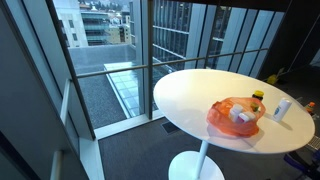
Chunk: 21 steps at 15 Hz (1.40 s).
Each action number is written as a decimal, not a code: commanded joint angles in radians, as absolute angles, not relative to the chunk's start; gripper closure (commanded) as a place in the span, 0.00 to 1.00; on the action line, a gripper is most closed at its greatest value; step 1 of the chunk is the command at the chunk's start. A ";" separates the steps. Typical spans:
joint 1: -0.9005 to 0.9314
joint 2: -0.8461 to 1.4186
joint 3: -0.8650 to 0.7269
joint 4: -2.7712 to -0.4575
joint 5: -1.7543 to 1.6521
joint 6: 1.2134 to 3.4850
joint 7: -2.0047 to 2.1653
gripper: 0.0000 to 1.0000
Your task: Take the white bottle out of the carrier bag
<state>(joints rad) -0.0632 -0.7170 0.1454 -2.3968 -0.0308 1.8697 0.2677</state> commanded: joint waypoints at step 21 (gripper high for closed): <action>-0.035 -0.319 0.072 -2.367 0.041 2.135 0.262 0.00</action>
<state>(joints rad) -0.0504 -0.3892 0.0916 -2.3693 0.0144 2.0563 0.2697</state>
